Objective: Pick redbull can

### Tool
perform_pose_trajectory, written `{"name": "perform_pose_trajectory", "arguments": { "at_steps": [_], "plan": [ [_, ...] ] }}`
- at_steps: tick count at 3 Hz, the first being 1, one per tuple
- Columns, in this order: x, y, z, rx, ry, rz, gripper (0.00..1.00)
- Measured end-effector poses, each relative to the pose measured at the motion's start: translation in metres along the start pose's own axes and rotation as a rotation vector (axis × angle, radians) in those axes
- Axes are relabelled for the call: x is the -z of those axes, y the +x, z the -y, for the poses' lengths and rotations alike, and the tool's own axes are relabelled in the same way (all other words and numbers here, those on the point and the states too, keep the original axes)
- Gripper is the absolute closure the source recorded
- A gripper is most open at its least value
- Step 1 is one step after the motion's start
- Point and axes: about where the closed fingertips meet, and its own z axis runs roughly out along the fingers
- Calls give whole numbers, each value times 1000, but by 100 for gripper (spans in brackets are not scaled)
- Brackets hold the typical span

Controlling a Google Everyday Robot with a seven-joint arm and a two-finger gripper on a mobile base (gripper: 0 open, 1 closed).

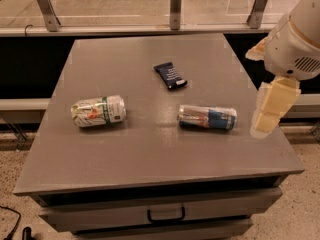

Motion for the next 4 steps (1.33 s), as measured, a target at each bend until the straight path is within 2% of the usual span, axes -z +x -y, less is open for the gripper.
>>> {"name": "perform_pose_trajectory", "arguments": {
  "at_steps": [2,4],
  "plan": [
    [-66,-21,9,30,-75,46,0],
    [-112,-34,10,52,-139,17,0]
  ]
}}
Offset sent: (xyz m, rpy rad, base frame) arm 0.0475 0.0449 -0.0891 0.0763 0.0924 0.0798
